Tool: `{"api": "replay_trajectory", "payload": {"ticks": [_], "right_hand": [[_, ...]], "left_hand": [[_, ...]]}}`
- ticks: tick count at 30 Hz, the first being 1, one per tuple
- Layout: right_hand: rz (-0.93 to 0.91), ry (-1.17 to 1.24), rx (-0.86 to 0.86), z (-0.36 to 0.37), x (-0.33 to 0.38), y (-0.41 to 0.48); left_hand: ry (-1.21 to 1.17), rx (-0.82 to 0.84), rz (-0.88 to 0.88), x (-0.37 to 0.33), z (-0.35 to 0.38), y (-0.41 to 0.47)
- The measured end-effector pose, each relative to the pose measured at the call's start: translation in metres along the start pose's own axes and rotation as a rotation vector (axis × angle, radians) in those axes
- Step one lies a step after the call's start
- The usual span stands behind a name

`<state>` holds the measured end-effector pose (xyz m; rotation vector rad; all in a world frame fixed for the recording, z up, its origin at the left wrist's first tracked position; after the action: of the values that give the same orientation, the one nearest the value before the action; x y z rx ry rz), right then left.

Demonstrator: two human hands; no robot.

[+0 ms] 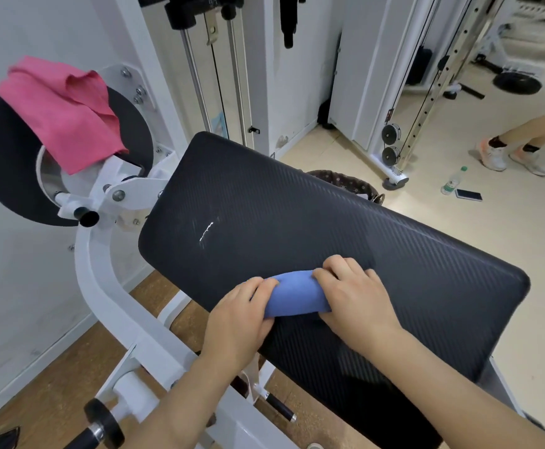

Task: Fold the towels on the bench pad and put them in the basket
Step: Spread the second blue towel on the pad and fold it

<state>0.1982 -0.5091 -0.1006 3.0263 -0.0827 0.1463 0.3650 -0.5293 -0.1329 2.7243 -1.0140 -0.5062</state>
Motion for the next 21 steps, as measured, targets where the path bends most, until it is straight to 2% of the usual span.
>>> {"api": "replay_trajectory", "payload": {"ticks": [2, 4, 6, 9, 11, 13, 17, 19, 21], "right_hand": [[0.055, 0.275, 0.104, -0.007, -0.007, 0.012], [0.180, 0.627, 0.289, -0.017, -0.015, 0.016], [0.242, 0.881, 0.418, -0.030, -0.015, 0.011], [0.222, 1.082, 0.428, -0.051, -0.008, -0.004], [0.244, 1.094, 0.375, -0.057, -0.007, -0.013], [0.234, 0.959, 0.308, -0.063, -0.008, -0.021], [-0.024, 0.730, 0.329, -0.080, 0.012, -0.040], [-0.122, 0.718, 0.347, -0.088, 0.020, -0.047], [-0.188, 0.758, 0.436, -0.093, 0.025, -0.055]], "left_hand": [[-0.192, 0.083, -0.164, 0.008, -0.012, 0.006], [-0.508, 0.125, -0.319, 0.009, -0.023, 0.004], [-0.779, 0.142, -0.377, -0.001, -0.032, -0.004], [-1.076, 0.191, -0.431, -0.025, -0.035, -0.022], [-1.120, 0.169, -0.419, -0.038, -0.041, -0.028], [-1.068, 0.099, -0.341, -0.049, -0.055, -0.028], [-1.074, -0.067, -0.305, -0.069, -0.084, -0.031], [-0.983, -0.103, -0.347, -0.075, -0.095, -0.036], [-0.910, -0.147, -0.393, -0.083, -0.105, -0.047]]}}
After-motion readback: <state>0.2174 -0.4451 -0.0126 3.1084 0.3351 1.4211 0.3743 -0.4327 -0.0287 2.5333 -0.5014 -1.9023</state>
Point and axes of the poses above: each hand's wrist, its own y-axis towards the middle knuckle, its own z-axis out of the palm, x = y × z, the point moved 6 cm from there along y, towards the middle knuckle, and after that the axes turned 12 degrees about z, right-handed, at the moved point
